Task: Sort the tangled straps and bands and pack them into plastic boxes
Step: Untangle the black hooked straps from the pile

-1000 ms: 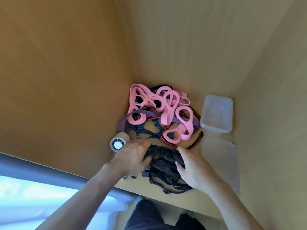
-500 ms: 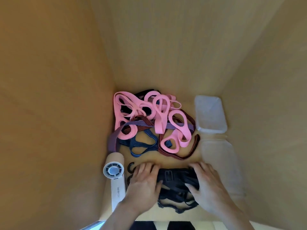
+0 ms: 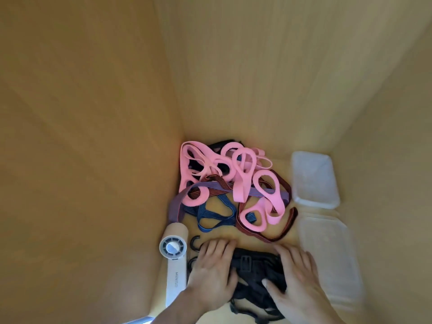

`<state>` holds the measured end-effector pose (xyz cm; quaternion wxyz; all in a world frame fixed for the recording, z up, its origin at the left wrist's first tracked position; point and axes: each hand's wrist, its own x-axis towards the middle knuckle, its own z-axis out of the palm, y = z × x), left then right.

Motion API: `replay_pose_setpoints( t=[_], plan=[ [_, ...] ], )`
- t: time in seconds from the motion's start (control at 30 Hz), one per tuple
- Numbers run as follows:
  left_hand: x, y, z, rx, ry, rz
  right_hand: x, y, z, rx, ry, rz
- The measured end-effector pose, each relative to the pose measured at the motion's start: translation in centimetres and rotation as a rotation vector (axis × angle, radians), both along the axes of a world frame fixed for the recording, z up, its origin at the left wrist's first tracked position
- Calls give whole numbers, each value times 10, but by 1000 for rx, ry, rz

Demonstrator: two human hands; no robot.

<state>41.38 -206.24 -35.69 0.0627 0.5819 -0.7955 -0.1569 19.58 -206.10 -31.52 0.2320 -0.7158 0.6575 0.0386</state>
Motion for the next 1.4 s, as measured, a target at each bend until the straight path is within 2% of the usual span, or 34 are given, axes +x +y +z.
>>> replay_pose_setpoints(
  t=[0.1, 0.17, 0.23, 0.3, 0.5, 0.67, 0.87, 0.97, 1.0, 1.17, 1.4],
  plan=[
    [-2, 2, -1, -35, 9, 20, -4, -7, 10, 25, 8, 75],
    [-4, 2, -1, -58, 5, 44, -8, -18, 19, -17, -126, 77],
    [-6, 0, -2, -69, 9, 65, -8, -43, 26, -109, -291, 47],
    [-7, -2, -3, -84, 21, 78, 1, -79, 33, -236, -373, 35],
    [-9, -11, -14, -201, 48, 96, 66, -204, 69, -432, -433, 105],
    [-12, -19, -21, -258, 32, 143, 123, -278, 86, -458, -229, 316],
    [-7, -22, -22, -277, -34, 110, 143, -305, 59, -345, 190, 496],
    [-4, -24, -21, -292, -176, 70, 146, -309, 52, -367, 281, 537],
    [-4, -24, -22, -303, -159, 94, 145, -310, 52, -378, 285, 539],
    [-9, -28, -28, -408, -141, 141, 136, -313, 61, -417, 85, 433],
    [-9, -29, -22, -368, -70, 135, 122, -312, 100, -497, -257, 264]
  ],
)
